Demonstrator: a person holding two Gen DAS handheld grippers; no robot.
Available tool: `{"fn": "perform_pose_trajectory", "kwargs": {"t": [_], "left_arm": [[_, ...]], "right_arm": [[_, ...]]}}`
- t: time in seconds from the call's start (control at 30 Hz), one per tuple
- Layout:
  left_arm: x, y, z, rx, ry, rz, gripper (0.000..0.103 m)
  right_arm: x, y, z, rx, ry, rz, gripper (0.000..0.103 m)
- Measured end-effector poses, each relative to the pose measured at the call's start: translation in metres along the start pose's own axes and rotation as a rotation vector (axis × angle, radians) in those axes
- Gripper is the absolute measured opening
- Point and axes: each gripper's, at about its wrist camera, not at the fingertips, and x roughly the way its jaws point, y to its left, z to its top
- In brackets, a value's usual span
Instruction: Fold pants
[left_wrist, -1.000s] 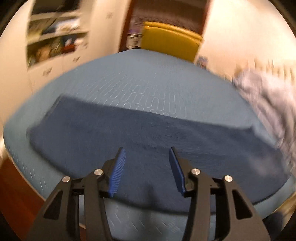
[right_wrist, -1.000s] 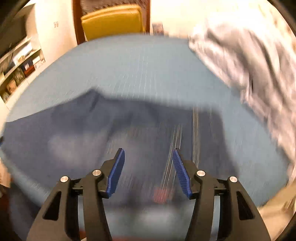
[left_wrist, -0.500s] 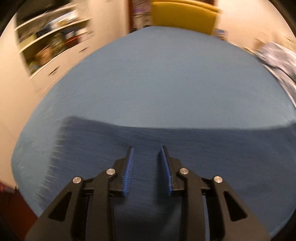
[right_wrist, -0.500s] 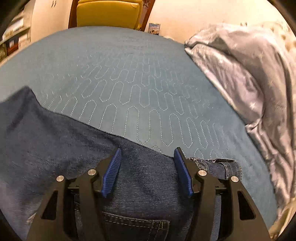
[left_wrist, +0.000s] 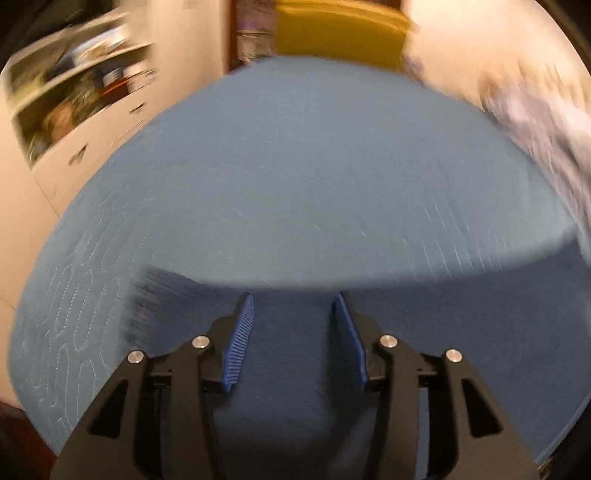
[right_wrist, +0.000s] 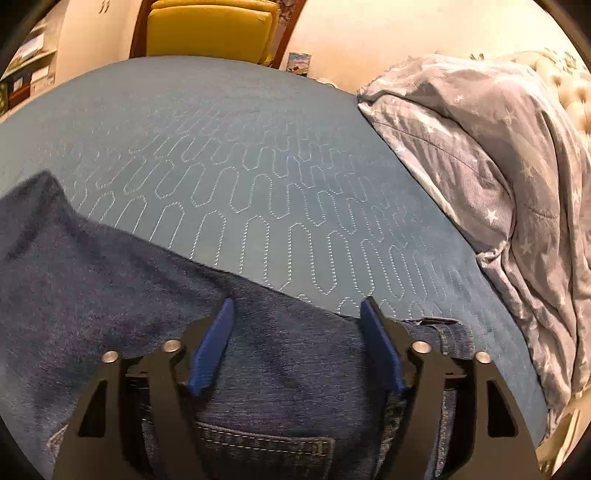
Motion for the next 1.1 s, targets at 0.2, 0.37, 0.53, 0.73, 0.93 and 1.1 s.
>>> {"fn": "perform_pose_trajectory", "kwargs": {"t": [0.2, 0.37, 0.53, 0.73, 0.93, 1.1], "left_arm": [[-0.074, 0.109, 0.006, -0.290, -0.169, 0.103, 0.055], [-0.106, 0.104, -0.050, -0.257, -0.190, 0.014, 0.054], [-0.073, 0.067, -0.100, -0.114, -0.058, 0.098, 0.063], [-0.106, 0.103, -0.117, -0.426, -0.203, 0.107, 0.070], [-0.094, 0.093, -0.130, -0.587, -0.139, -0.202, 0.067], [-0.076, 0.098, -0.118, -0.651, -0.114, -0.277, 0.066]], "right_arm": [[-0.049, -0.003, 0.021, 0.011, -0.113, -0.094, 0.079], [-0.111, 0.079, 0.041, -0.005, -0.200, 0.113, 0.080], [-0.169, 0.226, 0.040, -0.146, -0.224, 0.434, 0.080], [-0.208, 0.348, 0.026, -0.146, -0.139, 0.628, 0.080], [-0.206, 0.412, 0.012, -0.206, -0.065, 0.601, 0.080], [-0.187, 0.430, 0.001, -0.203, 0.024, 0.558, 0.080]]}}
